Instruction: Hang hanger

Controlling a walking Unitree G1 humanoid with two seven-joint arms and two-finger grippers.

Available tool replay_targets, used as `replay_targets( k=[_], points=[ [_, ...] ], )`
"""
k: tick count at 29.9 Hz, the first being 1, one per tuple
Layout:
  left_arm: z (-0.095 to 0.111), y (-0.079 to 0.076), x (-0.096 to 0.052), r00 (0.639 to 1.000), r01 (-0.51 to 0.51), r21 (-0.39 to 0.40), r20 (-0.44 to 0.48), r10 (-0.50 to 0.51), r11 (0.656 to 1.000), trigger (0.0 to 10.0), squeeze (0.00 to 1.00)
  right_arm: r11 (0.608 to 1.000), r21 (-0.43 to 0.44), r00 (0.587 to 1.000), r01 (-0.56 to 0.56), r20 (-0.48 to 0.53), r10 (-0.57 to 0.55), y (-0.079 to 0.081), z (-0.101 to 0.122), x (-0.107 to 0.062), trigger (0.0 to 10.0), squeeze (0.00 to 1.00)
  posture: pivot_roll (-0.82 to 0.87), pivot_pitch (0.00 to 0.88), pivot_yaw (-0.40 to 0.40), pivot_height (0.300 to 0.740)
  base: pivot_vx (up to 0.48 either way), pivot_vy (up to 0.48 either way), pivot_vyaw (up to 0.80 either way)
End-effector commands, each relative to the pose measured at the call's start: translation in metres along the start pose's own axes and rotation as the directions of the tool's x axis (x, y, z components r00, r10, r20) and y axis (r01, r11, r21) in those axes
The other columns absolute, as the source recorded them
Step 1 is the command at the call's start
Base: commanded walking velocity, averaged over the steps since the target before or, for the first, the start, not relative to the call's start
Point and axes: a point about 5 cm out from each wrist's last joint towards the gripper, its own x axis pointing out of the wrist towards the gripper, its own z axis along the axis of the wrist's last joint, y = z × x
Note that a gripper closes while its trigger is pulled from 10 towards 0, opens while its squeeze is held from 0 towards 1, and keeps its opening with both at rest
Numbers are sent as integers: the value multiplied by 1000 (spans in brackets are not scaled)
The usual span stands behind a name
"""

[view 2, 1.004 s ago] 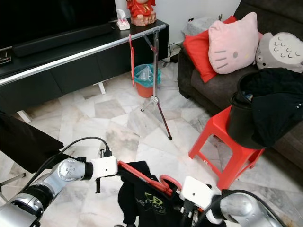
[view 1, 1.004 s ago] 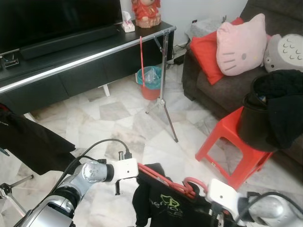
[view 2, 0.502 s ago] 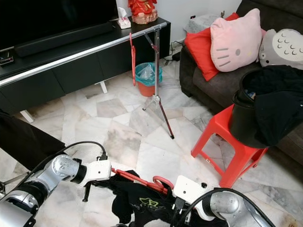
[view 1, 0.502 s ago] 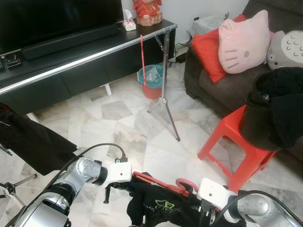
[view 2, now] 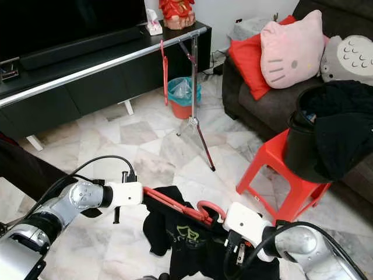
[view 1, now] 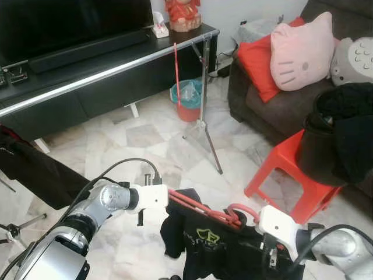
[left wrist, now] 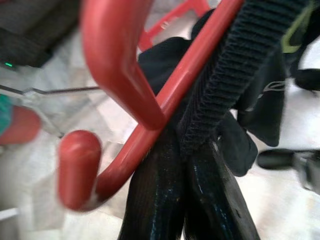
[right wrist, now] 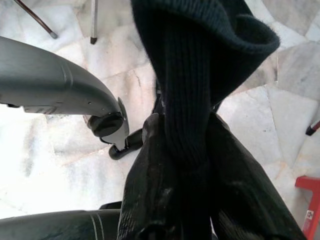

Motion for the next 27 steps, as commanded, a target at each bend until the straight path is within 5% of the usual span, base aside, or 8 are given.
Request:
replay_targets(
  k=[1,11,20,27],
  points=[
    [-28,17,-27,981,-124,-26,-153,119,992,10000,0,999,30,997,-34,-69,36,2,-11,-15,10000,0,-24,69,97,740,0,0,0],
    [-29,20,-27,969,-189,4,-162,187,982,10000,0,991,40,989,-125,-70,128,21,-12,-12,10000,0,-25,69,100,740,0,0,0],
    [-28,3,-25,997,2,-126,-72,-11,992,10000,0,998,-2,993,-61,-104,61,12,-10,-3,10000,0,-16,61,102,740,0,0,0],
    [-17,15,-26,998,-54,-157,20,57,986,10000,0,995,-7,989,-97,-113,96,18,-10,0,10000,0,-16,54,103,740,0,0,0]
  ],
)
